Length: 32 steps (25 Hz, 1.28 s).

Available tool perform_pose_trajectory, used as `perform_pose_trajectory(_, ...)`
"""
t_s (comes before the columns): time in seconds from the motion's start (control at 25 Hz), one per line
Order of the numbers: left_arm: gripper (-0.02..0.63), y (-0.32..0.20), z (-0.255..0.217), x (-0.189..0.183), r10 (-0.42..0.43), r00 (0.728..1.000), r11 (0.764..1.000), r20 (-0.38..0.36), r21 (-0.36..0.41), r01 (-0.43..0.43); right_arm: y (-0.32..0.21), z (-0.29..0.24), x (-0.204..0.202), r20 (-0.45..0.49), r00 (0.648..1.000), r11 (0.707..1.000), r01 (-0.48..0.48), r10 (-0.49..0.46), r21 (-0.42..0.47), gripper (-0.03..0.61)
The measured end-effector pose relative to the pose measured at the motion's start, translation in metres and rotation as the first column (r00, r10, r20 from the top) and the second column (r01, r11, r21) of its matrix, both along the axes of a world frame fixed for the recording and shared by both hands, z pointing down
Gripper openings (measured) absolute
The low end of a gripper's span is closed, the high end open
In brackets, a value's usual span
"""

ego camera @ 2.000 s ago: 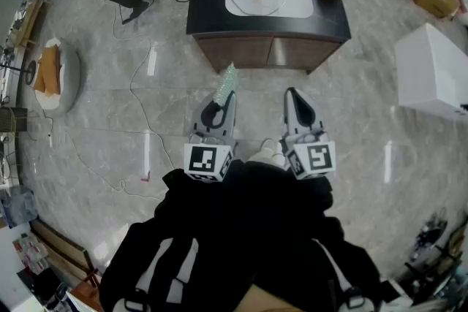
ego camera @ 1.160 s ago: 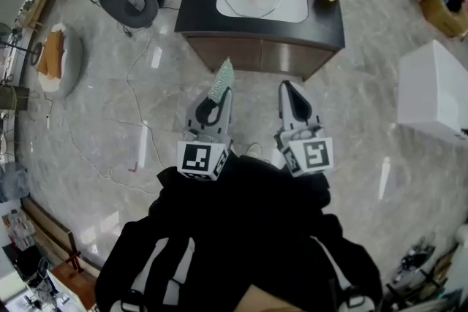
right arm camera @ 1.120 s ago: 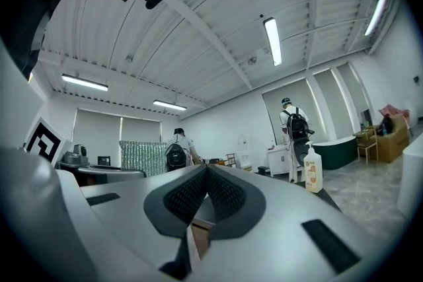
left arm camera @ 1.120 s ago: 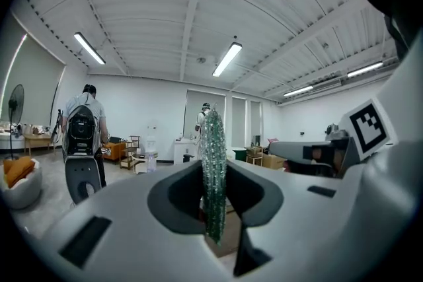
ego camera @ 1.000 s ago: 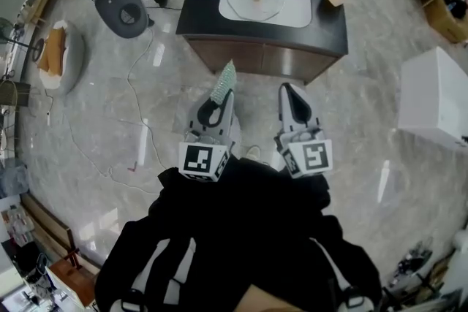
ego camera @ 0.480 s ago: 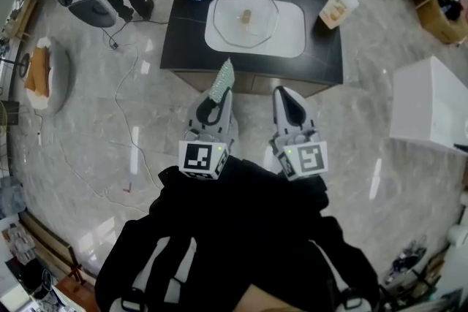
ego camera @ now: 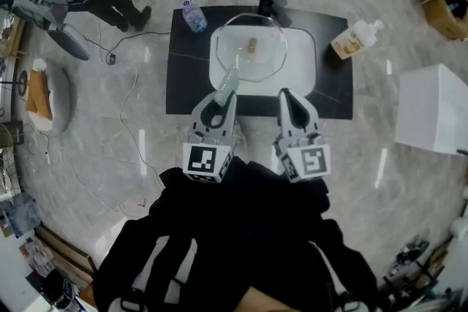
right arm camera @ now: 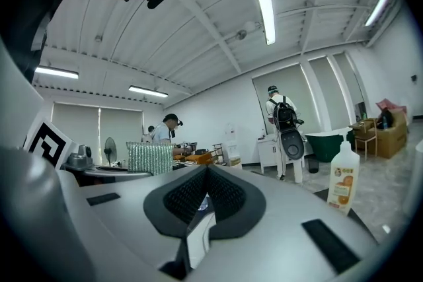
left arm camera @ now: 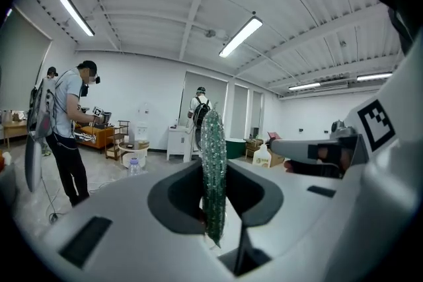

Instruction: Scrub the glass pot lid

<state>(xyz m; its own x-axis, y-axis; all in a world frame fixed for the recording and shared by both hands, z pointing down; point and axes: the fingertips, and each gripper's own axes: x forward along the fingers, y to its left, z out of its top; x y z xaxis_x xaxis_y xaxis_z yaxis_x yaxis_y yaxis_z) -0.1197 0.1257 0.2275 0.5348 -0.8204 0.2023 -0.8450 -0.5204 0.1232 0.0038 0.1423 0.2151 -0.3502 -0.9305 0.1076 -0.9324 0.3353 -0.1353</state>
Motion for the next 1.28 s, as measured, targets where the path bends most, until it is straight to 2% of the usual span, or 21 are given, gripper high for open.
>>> perform_pose_trajectory(0.2,0.075,-0.048,0.017,-0.002,0.014,1.0,0.998,0.004,-0.058,-0.013,-0.046,0.017,0.0,-0.006,1.0,0.998,-0.025,0.024,-0.051,0.003)
perform_pose_trajectory(0.32,0.075,-0.068,0.03,-0.002,0.022,0.999,0.997,0.032,-0.076,-0.02,-0.065,0.022,0.005,0.004,0.999,0.998,-0.04,0.04,-0.058,0.003)
perform_pose_trajectory(0.48,0.075,-0.083,0.049,0.001,-0.007,0.999,0.993,0.044,-0.115,0.012,-0.078,0.04,0.013,-0.019,1.0,0.994,-0.023,0.021,-0.104,0.003)
perform_pose_trajectory(0.6,0.074,-0.096,0.075,0.007,0.004,0.996,0.989,0.093,-0.145,0.01,-0.091,0.062,0.026,-0.019,1.0,0.991,-0.013,0.01,-0.133,0.003)
perform_pose_trajectory(0.84,0.075,-0.129,0.111,0.024,-0.021,0.991,0.988,0.132,-0.147,0.041,-0.123,0.101,0.042,-0.023,1.0,0.986,-0.003,-0.001,-0.166,0.003)
perform_pose_trajectory(1.08,0.075,-0.16,0.158,0.027,-0.066,0.983,0.974,0.17,-0.202,0.101,-0.148,0.127,0.043,-0.006,1.0,0.985,-0.015,0.014,-0.171,0.003)
perform_pose_trajectory(1.28,0.075,-0.184,0.201,0.015,-0.138,0.963,0.948,0.231,-0.251,0.196,-0.156,0.153,0.04,-0.014,1.0,0.98,-0.009,0.006,-0.2,0.003)
